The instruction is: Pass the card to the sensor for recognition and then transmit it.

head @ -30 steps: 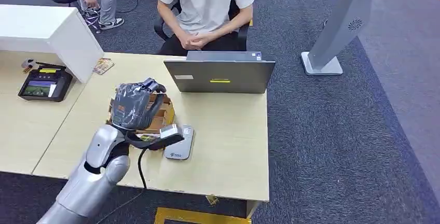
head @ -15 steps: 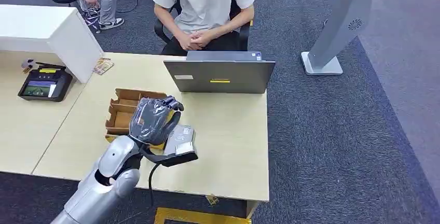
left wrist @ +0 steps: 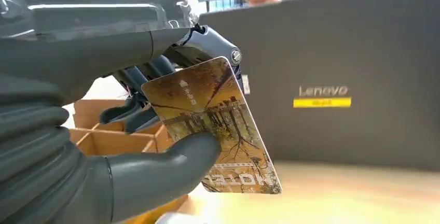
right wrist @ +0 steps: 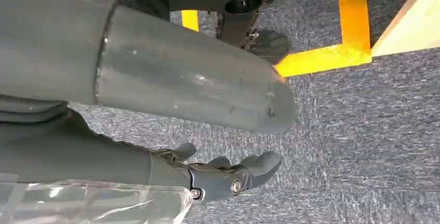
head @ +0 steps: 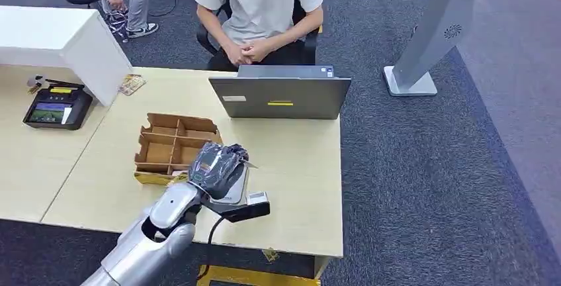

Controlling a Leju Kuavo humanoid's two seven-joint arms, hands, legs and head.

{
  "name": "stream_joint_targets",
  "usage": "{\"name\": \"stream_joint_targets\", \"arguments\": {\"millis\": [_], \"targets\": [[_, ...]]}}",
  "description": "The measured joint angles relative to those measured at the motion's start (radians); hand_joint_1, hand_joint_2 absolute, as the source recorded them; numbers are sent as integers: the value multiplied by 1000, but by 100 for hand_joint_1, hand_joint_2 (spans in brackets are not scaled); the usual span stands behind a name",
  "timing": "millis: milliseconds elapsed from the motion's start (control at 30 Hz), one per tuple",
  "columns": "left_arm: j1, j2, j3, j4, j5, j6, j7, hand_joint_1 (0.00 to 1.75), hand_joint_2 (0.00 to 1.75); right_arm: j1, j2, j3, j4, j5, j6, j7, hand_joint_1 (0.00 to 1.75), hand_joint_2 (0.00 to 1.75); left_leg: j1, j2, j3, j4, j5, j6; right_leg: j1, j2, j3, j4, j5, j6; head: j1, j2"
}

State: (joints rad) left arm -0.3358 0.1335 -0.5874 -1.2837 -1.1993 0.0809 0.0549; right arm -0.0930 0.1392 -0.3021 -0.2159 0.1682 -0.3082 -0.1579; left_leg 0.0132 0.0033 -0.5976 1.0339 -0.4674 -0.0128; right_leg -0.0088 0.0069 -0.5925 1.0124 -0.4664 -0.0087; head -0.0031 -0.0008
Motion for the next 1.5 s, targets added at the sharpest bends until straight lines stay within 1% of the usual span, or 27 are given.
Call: {"name": "stream_joint_targets", "arguments": {"millis": [333, 500, 600, 867, 1067, 1267, 1500], "targets": [[-5, -15, -5, 42, -6, -3, 15, 175, 175, 3, 0, -6, 0, 0, 0, 0, 0, 0, 0, 0, 0, 0, 0, 0, 0, 0, 0, 0, 0, 0, 0, 0], [-11, -22, -5, 68, -38, -5, 62, 175, 175, 4, 0, -7, 0, 4, 1, 0, 0, 0, 0, 0, 0, 0, 0, 0, 0, 0, 0, 0, 0, 0, 0, 0], [-19, -30, -5, 100, -52, -3, 92, 175, 175, 6, 0, -7, 0, 17, 2, 6, 0, 0, 0, 0, 0, 0, 0, 0, 0, 0, 0, 0, 0, 0, 0, 0], [-31, -39, -4, 149, -68, 0, 108, 175, 175, 6, 0, -7, 1, 22, 2, 11, 0, 0, 0, 0, 0, 0, 0, 0, 0, 0, 0, 0, 0, 0, 0, 0], [-54, -51, -3, 223, -108, 1, 152, 175, 175, 6, 0, -7, 1, 42, 3, 24, 0, 0, 0, 0, 0, 0, 0, 0, 0, 0, 0, 0, 0, 0, 0, 0], [-65, -66, 7, 280, -114, 3, 152, 175, 175, 6, 0, -7, 1, 49, 3, 27, 0, 0, 0, 0, 0, 0, 0, 0, 0, 0, 0, 0, 0, 0, 0, 0], [-74, -73, 8, 303, -114, 6, 152, 175, 175, 6, 0, -7, 1, 49, 3, 27, 0, 0, 0, 0, 0, 0, 0, 0, 0, -1, 0, 0, 0, 0, 0, 0]]}}
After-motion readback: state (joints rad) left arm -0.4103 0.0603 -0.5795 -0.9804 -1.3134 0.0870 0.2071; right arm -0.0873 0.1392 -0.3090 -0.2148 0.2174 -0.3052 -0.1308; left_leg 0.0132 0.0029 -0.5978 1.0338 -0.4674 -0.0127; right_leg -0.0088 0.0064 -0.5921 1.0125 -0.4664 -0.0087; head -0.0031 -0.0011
